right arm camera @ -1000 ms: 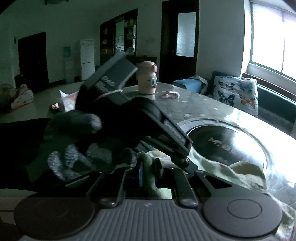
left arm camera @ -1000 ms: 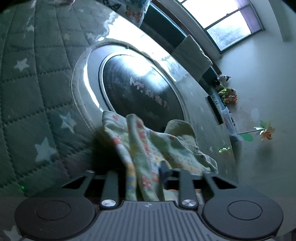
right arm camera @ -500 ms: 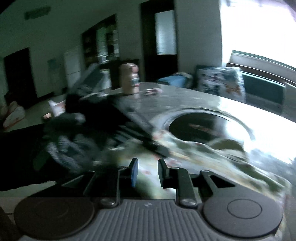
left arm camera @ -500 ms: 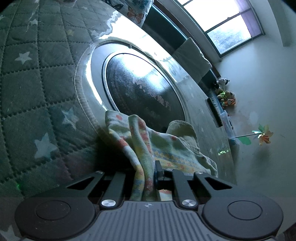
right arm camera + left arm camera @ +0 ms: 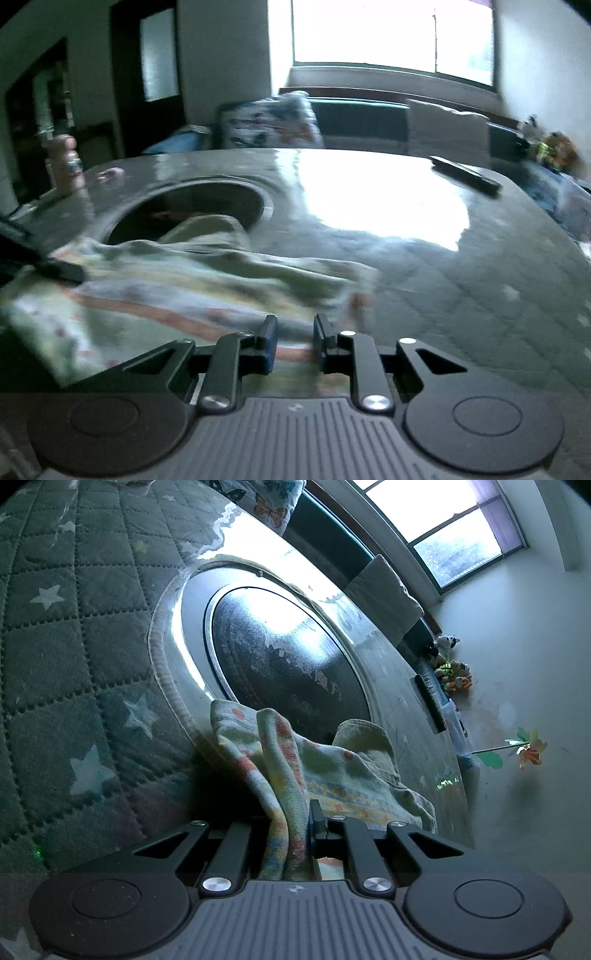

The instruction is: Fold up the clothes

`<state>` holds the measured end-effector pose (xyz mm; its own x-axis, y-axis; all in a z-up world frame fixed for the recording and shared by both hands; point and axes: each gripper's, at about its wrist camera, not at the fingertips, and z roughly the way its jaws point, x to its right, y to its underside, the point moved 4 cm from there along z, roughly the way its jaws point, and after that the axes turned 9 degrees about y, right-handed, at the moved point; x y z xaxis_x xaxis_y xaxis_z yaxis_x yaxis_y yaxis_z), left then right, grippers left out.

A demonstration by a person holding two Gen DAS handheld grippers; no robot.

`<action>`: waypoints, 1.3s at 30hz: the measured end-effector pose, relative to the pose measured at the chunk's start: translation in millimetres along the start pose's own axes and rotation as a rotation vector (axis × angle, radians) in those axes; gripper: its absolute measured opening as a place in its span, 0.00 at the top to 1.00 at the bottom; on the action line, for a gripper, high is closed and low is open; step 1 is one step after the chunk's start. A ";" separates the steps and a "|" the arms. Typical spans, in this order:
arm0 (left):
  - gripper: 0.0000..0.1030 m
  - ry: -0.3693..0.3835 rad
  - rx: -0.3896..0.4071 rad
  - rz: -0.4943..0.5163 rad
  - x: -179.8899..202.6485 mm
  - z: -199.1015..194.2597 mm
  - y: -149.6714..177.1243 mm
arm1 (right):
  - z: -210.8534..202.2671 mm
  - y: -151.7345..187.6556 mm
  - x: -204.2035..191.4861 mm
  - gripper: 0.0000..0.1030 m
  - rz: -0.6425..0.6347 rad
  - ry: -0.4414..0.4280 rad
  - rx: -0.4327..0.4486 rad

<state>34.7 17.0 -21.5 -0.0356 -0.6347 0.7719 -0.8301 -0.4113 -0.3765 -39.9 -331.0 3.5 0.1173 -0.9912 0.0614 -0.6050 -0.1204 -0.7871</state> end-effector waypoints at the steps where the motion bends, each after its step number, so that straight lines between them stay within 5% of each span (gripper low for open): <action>1: 0.88 -0.001 0.000 0.002 0.3 0.5 0.1 | 2.3 0.1 5.3 0.81 0.011 0.015 -0.004; 7: 0.88 -0.005 0.001 0.004 1.1 1.3 0.6 | 18.6 -8.1 27.4 0.74 0.076 0.075 -0.012; 13: 0.88 -0.013 0.000 0.012 2.6 2.2 0.6 | 31.0 -8.1 38.2 0.72 0.179 0.035 -0.028; 23: 0.88 -0.061 0.002 0.045 14.4 3.4 -0.3 | 24.1 -9.9 28.5 0.92 0.227 -0.039 -0.013; 33: 0.89 -0.060 0.001 0.191 80.6 20.4 -5.6 | -12.3 -20.0 54.3 0.96 0.277 -0.048 0.089; 39: 0.90 -0.046 -0.056 0.271 124.5 63.6 -0.5 | -30.7 -27.6 97.8 0.96 0.287 0.029 0.132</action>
<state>66.1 -103.5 42.2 -0.2362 -0.7464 0.6222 -0.8233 -0.1863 -0.5361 -35.8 -426.3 50.1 -0.0674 -0.9851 -0.1585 -0.5021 0.1707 -0.8478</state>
